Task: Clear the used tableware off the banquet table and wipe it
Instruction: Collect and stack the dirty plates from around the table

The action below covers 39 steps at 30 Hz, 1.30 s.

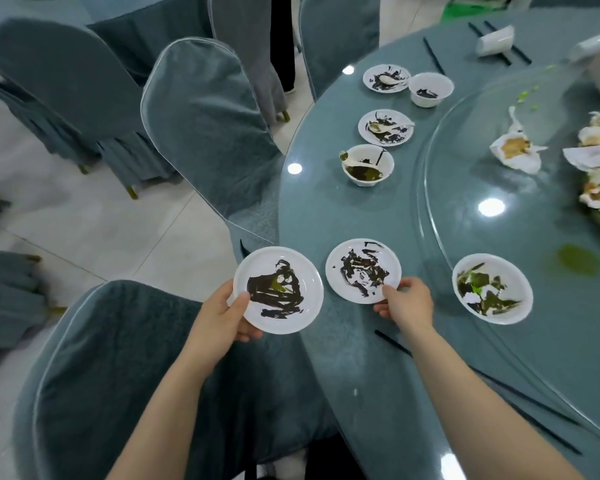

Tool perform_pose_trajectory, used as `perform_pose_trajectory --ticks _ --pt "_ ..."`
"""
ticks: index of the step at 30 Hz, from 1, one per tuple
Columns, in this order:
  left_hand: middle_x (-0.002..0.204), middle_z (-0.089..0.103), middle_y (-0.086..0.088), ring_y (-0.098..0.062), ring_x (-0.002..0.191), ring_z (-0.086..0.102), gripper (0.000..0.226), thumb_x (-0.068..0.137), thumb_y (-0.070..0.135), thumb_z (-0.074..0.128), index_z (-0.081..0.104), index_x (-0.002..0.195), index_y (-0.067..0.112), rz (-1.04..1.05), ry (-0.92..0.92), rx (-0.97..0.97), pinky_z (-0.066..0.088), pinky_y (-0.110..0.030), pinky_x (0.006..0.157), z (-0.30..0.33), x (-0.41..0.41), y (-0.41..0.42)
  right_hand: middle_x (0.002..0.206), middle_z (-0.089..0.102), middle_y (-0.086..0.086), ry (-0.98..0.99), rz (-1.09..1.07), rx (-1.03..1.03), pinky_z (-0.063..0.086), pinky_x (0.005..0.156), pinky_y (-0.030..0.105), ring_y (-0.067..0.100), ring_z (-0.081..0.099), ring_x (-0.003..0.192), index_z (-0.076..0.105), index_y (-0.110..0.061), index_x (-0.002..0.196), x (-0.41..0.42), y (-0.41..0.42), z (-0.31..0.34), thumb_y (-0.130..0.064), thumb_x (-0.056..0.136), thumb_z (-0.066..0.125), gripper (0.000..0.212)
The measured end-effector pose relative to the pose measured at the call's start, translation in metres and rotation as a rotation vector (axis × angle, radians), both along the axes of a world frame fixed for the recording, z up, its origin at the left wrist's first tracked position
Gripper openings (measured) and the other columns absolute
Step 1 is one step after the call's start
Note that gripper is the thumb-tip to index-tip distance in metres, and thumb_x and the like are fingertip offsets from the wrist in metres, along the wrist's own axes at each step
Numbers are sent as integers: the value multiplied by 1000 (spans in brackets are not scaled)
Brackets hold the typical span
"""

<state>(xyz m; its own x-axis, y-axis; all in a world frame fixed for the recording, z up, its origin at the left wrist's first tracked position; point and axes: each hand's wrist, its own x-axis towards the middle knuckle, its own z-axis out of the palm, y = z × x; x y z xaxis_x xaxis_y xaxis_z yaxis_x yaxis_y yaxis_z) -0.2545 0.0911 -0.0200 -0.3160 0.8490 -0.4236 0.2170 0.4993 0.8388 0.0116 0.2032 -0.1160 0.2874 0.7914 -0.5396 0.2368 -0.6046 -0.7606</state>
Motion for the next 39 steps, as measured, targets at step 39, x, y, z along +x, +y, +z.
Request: perform_pose_trajectory --ticks 39 --pt "73 72 -2 -20 58 68 22 101 27 41 58 111 36 -1293 -348 122 47 -21 49 55 185 -309 73 70 -7 -315 -761 327 58 55 34 15 66 53 56 -48 82 37 -586 155 -24 89 50 26"
